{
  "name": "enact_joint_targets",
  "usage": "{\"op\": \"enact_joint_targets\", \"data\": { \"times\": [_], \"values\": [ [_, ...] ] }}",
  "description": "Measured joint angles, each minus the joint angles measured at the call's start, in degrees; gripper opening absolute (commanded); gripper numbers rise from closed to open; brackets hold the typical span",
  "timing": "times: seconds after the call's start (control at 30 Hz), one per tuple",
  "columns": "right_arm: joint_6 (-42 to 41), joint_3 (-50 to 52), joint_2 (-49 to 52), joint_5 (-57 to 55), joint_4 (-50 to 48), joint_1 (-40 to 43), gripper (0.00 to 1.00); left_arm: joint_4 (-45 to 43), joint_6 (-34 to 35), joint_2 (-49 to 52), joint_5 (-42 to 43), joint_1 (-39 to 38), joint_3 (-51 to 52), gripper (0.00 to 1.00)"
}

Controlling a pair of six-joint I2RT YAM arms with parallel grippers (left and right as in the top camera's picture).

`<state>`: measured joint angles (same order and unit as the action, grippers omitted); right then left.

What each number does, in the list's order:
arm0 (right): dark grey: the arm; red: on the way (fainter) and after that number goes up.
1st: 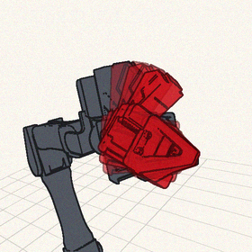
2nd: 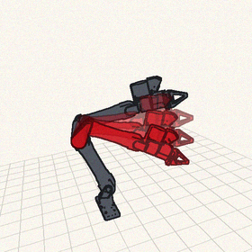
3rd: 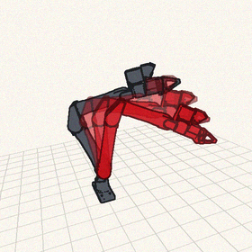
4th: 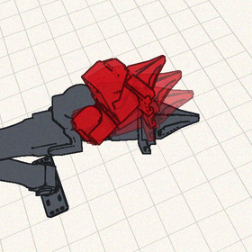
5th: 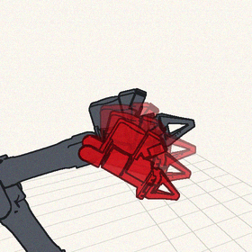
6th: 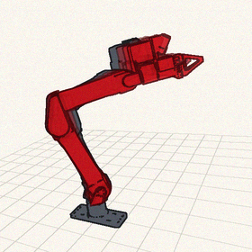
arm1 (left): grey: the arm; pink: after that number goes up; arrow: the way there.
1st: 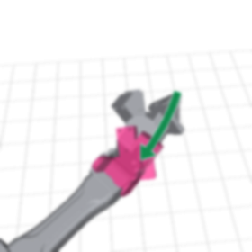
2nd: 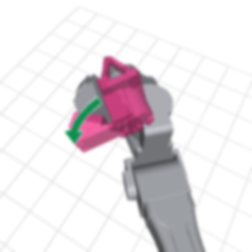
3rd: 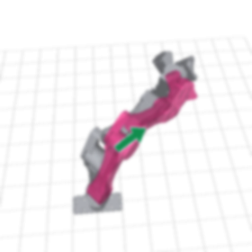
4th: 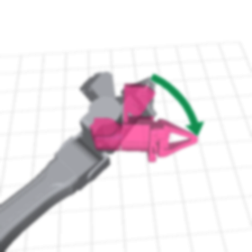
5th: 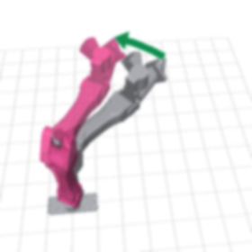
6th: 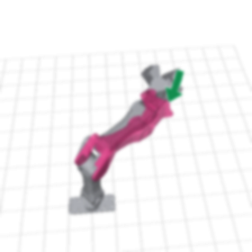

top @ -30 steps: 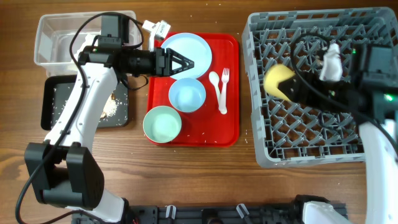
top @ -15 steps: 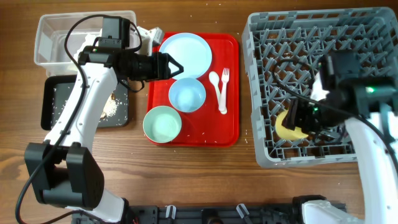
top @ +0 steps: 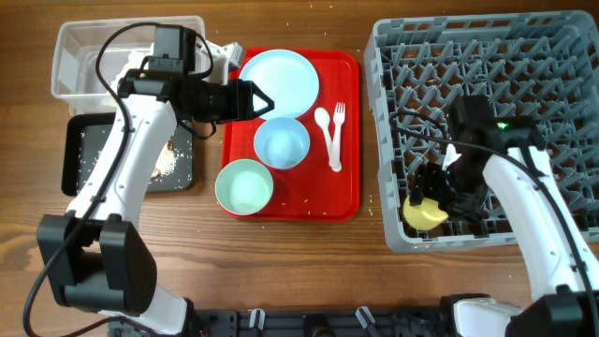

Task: Sort waste into correct bins and load items into the dishwasher rack
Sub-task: 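Grasp the light-blue bowl with the right gripper and lift it toward the rack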

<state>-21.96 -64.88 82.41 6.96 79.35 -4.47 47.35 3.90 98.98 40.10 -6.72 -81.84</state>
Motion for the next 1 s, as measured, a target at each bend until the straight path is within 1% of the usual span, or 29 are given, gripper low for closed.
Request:
{"op": "enact_joint_targets", "data": {
  "times": [0.1, 0.27, 0.37, 0.47, 0.57, 0.63, 0.77, 0.8, 0.93, 1.0],
  "values": [
    [-0.33, 0.26, 0.44, 0.02, -1.88, 0.0, 0.87, 0.02, -0.02, 0.0, 0.0, 0.0, 0.0, 0.62],
    [-0.31, -0.85, 0.55, 0.04, -4.13, 0.0, 0.87, 0.02, -0.02, 0.0, 0.0, -0.02, 0.0, 0.64],
    [0.35, -7.02, 0.87, 0.04, -3.74, 0.0, 0.86, 0.07, 0.0, 0.0, -0.02, 0.0, 0.0, 0.63],
    [1.92, -16.76, 0.96, 0.48, -4.26, 0.0, 0.83, 0.0, 0.0, 0.0, -0.02, -0.02, 0.0, 0.63],
    [3.54, -25.92, 0.9, 1.84, -7.96, -0.7, 0.8, 0.02, 0.0, 0.0, -0.85, 0.0, 0.0, 0.62],
    [4.09, -29.03, 0.74, 2.47, -12.13, -2.43, 0.78, 0.02, 0.0, 0.0, -1.49, 0.07, 0.0, 0.61],
    [3.15, -29.35, 2.05, 2.86, -19.58, -7.74, 0.75, 0.17, 0.02, -0.76, -1.97, 1.64, 0.0, 0.62],
    [2.82, -29.38, 2.99, 2.99, -20.68, -9.09, 0.74, 0.2, 0.11, -1.25, -2.12, 2.34, 0.0, 0.61],
    [0.52, -29.46, 11.19, 3.21, -25.62, -15.72, 0.62, 0.26, 1.84, -5.07, -3.1, 7.02, 0.0, 0.63],
    [-0.72, -29.46, 15.13, 2.99, -27.58, -17.86, 0.55, 0.83, 2.51, -6.51, -3.98, 8.85, -0.02, 0.63]
  ]
}}
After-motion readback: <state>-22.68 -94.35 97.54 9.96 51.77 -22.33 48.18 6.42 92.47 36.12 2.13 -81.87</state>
